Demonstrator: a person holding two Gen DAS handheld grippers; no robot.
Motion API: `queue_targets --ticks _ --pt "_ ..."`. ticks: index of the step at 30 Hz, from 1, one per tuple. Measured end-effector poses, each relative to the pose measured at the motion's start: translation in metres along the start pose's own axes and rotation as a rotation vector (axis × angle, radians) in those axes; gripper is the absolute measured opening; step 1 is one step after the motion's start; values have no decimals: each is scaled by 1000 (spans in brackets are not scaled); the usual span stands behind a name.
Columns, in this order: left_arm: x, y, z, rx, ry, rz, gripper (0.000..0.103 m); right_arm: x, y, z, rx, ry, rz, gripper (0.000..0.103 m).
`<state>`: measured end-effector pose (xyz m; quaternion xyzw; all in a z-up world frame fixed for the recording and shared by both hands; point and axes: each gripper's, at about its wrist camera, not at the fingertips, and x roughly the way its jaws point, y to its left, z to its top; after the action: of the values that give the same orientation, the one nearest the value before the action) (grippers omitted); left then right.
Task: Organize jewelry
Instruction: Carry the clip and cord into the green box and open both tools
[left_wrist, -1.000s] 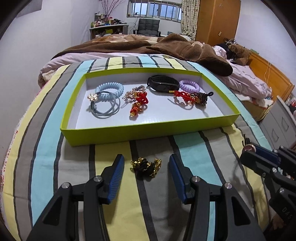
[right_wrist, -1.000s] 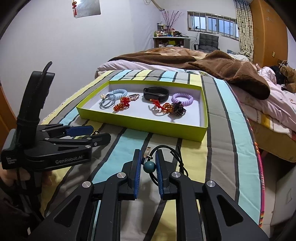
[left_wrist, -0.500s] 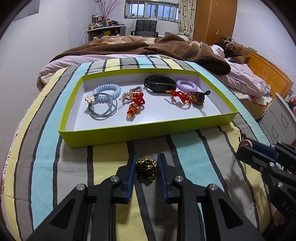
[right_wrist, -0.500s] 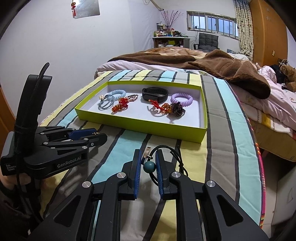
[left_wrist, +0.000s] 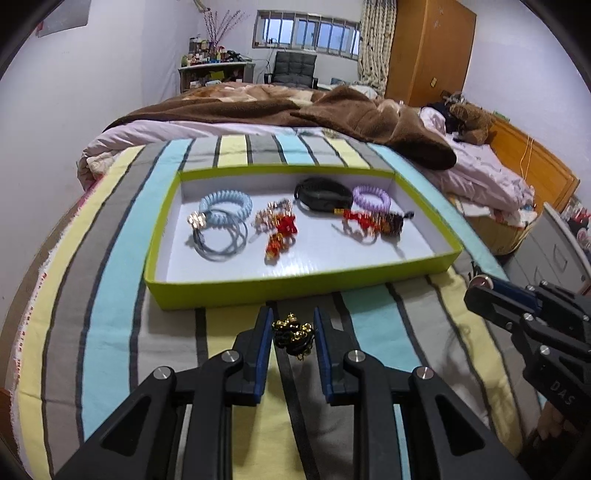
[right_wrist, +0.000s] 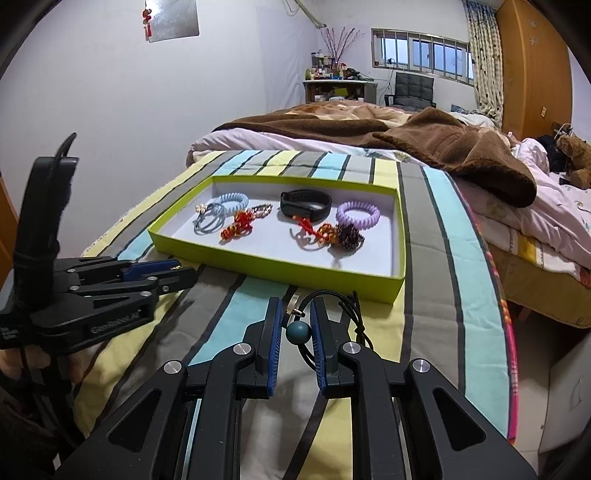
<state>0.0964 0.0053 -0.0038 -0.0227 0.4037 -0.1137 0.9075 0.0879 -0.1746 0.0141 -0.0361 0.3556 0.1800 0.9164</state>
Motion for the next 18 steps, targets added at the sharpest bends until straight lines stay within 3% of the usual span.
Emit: queue_targets --ticks 10,18 --pt "-11 12 34 3 -56 7 23 6 0 40 -38 -32 52 16" --pt "10 29 55 -32 -45 29 23 47 8 71 -102 1 95 16"
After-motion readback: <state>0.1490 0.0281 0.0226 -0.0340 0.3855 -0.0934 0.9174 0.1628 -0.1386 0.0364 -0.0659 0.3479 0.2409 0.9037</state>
